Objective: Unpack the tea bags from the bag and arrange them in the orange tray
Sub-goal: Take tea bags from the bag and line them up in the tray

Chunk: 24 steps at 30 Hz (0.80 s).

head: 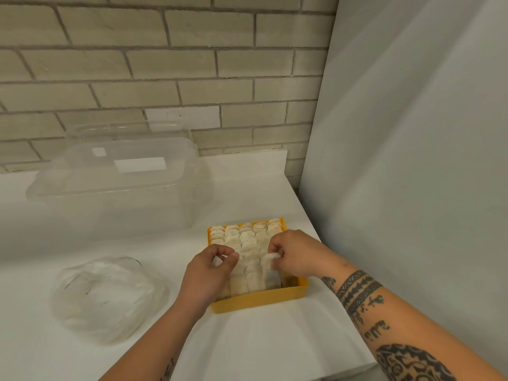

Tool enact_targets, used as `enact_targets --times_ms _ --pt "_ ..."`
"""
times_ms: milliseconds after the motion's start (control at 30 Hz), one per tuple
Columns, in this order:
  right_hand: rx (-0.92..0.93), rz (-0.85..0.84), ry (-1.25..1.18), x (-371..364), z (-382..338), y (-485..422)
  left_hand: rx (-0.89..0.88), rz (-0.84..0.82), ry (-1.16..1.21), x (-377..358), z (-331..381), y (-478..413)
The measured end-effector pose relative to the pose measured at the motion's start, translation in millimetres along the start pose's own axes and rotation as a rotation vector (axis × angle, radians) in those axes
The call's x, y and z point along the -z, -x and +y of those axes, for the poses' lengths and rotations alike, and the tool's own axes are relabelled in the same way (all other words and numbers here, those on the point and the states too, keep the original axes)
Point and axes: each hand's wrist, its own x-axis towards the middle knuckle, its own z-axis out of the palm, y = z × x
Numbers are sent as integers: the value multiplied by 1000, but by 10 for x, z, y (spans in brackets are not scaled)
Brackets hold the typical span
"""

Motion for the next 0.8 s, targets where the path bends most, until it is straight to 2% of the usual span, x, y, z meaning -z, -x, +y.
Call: enact_targets --times_ms 133,200,467,800 --pt "-51 -168 162 -116 -2 -32 0 -9 -23 -31 -37 -27" --pt "-70 -196 184 -164 10 -60 -1 -14 -36 -41 -54 -39" --pt "-120 -48 295 -358 31 -82 12 -6 -46 -33 -63 -59" --pt "-111 43 349 -367 -40 -71 17 -9 -35 -14 -40 -36"
